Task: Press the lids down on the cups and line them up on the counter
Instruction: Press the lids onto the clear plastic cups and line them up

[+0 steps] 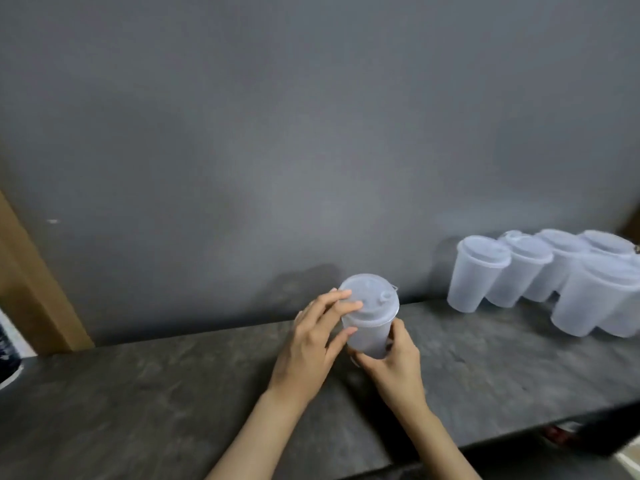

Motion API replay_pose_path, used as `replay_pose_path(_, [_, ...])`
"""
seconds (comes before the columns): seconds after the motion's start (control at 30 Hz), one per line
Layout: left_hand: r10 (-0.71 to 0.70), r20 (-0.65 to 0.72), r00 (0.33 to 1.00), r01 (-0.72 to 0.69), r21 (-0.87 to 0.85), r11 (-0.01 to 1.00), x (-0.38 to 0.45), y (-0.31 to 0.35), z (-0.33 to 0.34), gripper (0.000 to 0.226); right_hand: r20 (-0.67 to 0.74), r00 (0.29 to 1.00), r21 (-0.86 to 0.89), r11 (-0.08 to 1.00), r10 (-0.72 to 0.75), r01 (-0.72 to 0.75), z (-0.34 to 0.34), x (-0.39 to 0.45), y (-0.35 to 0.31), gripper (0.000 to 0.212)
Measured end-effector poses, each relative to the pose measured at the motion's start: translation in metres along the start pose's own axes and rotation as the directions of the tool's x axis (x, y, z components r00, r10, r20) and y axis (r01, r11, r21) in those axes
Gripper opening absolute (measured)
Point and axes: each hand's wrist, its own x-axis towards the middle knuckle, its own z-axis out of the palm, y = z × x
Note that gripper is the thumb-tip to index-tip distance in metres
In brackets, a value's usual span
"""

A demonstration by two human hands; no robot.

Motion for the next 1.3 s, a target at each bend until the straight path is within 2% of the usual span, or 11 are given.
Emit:
replay_pose_path(0.13, [-0.007,0.040,0.999,0.006,0.031,1.000,0.028,0.027,0.049,0.038,-0.047,0.998,0.012,0.999,0.041,-0.041,-0.039,0.016,0.022,0.054])
replay_pose_path(0.23, [-0.069,0.026,0.997,0.068,0.016,0.998,0.039,0.040,0.081,0.043,-0.059,0.997,0.028,0.998,0.055,-0.053,-0.061,0.031,0.033,0.052])
replay_pose_path(0.5, [-0.153,-0.095,0.984,0.157,0.037,0.987,0.065,0.052,0.137,0.049,-0.011,0.998,0.063,0.996,0.068,-0.067,-0.088,0.077,0.059,0.043])
replay_pose_path(0.7, [-0.184,-0.168,0.969,0.199,0.083,0.976,0.085,0.052,0.167,0.050,0.012,0.998,0.064,0.996,0.057,-0.057,-0.096,0.106,0.075,0.043])
replay_pose_path(0.9, [-0.159,-0.241,0.957,0.191,0.115,0.975,0.091,0.045,0.189,0.054,-0.036,0.997,0.110,0.991,0.074,-0.070,-0.096,0.114,0.084,0.043])
replay_pose_path(1.3, [-0.162,-0.275,0.948,0.215,0.177,0.960,0.094,0.046,0.207,0.056,-0.057,0.995,0.035,0.996,0.085,-0.083,-0.095,0.117,0.083,0.039])
